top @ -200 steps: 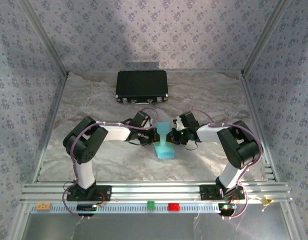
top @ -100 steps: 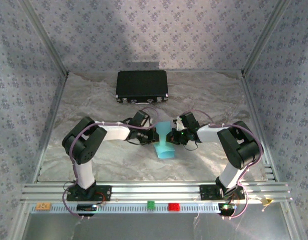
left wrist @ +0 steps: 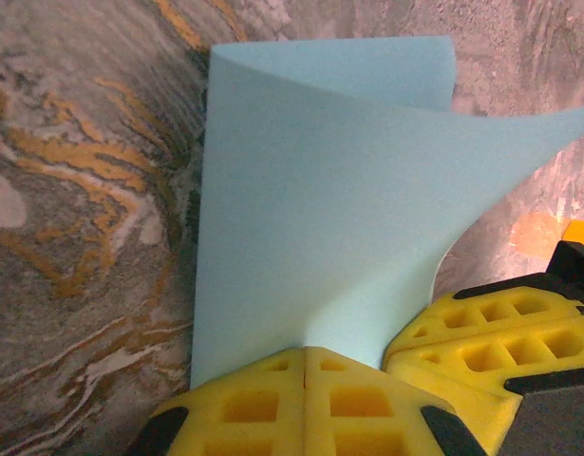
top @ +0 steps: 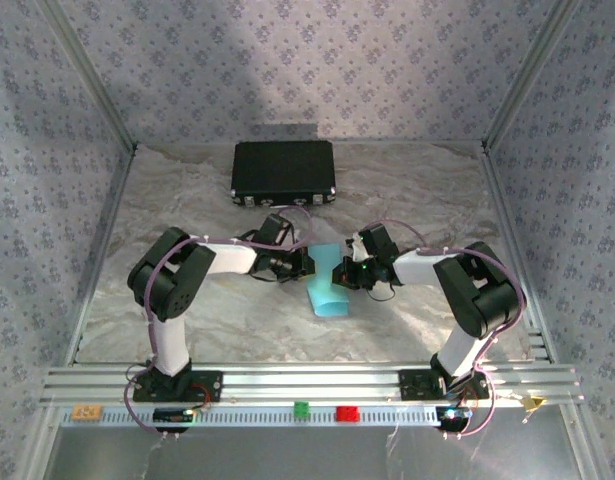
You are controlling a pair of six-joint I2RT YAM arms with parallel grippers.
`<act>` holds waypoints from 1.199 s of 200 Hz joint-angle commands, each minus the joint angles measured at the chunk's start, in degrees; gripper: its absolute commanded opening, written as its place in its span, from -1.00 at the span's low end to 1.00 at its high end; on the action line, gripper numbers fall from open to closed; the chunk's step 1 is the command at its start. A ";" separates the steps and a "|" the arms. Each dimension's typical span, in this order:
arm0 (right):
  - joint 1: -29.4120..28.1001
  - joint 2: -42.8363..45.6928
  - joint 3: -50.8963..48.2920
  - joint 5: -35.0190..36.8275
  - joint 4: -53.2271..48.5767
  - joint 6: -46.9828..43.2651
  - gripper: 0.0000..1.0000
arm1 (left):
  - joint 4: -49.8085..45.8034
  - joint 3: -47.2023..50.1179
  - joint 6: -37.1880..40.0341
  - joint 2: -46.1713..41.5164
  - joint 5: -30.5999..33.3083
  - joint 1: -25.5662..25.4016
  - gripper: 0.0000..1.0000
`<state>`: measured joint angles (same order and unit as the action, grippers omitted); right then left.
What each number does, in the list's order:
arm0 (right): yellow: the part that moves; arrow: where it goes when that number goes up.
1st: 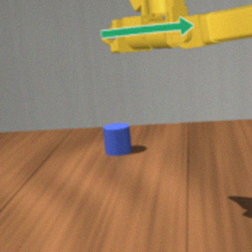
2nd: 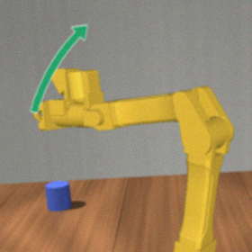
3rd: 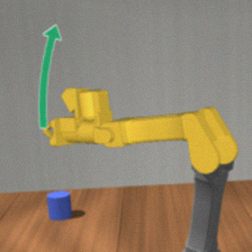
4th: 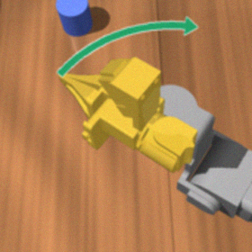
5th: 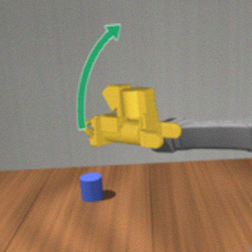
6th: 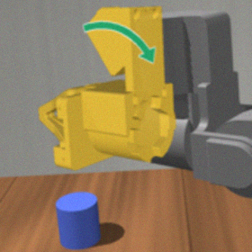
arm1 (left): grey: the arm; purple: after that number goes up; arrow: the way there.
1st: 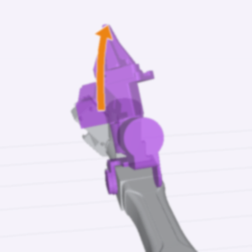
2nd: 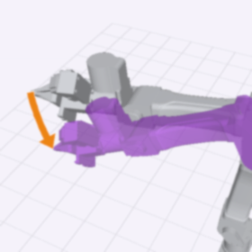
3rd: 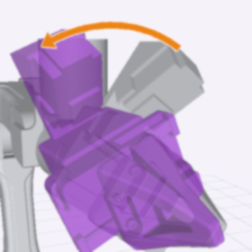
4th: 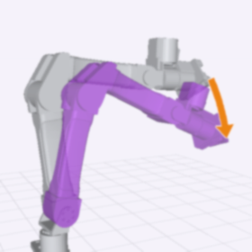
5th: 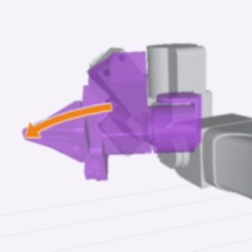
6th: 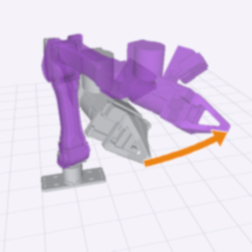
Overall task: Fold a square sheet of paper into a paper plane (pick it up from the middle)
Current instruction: First fold the square sheet of paper in half at the center of the table.
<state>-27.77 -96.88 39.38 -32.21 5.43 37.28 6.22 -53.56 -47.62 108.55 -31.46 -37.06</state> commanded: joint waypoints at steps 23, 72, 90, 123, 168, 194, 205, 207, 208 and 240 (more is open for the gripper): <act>0.27 -1.86 -2.56 5.63 -6.68 0.49 -1.00 | -4.84 -2.10 1.11 0.28 1.34 0.51 -1.00; 0.43 -1.93 -2.51 5.67 -6.62 0.46 -1.00 | -6.25 -6.58 2.16 1.44 -0.03 1.02 -1.00; 0.37 -2.08 -2.55 5.66 -6.36 0.60 -1.00 | -6.31 -6.63 2.42 2.89 -0.18 1.45 -1.00; 0.40 -2.26 -2.75 5.59 -6.08 0.64 -1.00 | -6.25 -5.78 2.80 5.05 0.74 2.40 -1.00; 0.42 -2.38 -2.64 5.58 -6.11 0.60 -1.00 | -6.19 -5.97 1.71 5.53 1.81 4.06 -1.00; 0.43 -2.35 -2.63 5.41 -6.22 0.35 -1.00 | -7.09 -7.20 0.21 5.59 3.55 4.72 -1.00; 0.38 -2.41 -2.65 5.25 -6.14 0.28 -1.00 | -6.85 -7.50 -0.47 5.62 3.99 5.02 -1.00; 0.38 -2.36 -2.66 5.23 -6.14 0.30 -1.00 | -6.84 -7.49 -0.64 5.62 4.07 5.05 -1.00; 0.38 -2.36 -2.66 5.23 -6.14 0.30 -1.00 | -6.84 -7.51 -0.68 5.66 4.14 5.10 -1.00; 0.48 -2.35 -2.82 4.93 -6.05 0.24 -1.00 | -7.40 -8.89 -1.68 6.45 5.18 5.54 -1.00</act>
<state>-27.77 -96.86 39.13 -32.16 6.31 37.91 1.19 -60.58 -48.25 112.46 -32.18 -33.15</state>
